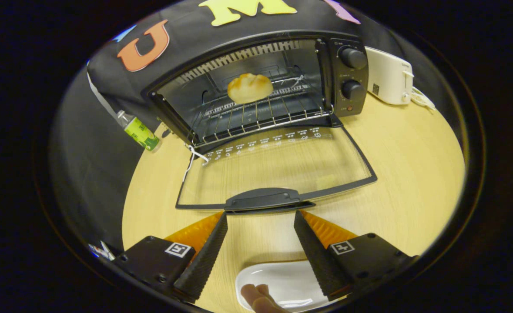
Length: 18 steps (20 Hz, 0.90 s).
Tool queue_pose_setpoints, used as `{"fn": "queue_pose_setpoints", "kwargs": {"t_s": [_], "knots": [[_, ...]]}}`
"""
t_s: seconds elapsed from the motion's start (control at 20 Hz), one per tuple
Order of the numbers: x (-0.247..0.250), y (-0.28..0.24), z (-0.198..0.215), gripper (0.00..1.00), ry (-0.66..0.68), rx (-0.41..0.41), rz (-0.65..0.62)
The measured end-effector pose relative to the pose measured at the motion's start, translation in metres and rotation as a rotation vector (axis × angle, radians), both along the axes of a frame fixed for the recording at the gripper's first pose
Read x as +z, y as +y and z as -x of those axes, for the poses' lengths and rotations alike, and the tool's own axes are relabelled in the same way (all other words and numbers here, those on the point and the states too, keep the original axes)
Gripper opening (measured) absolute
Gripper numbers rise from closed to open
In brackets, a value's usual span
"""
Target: Open the toaster oven, put the food inside, and close the toaster oven door.
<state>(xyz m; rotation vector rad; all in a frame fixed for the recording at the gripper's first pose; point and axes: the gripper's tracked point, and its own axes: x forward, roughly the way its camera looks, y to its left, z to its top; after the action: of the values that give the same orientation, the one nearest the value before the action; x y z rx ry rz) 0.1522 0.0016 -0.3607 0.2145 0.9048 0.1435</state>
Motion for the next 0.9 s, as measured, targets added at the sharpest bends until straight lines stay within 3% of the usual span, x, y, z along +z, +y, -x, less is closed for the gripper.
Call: {"fn": "queue_pose_setpoints", "kwargs": {"t_s": [0.35, 0.7, 0.9], "knots": [[0.014, -0.001, 0.0, 1.0, -0.053, -0.015, 0.098], [0.056, 0.002, -0.008, 1.0, -0.241, -0.039, 0.199], [0.075, 0.004, -0.017, 1.0, -0.335, -0.058, 0.194]]}}
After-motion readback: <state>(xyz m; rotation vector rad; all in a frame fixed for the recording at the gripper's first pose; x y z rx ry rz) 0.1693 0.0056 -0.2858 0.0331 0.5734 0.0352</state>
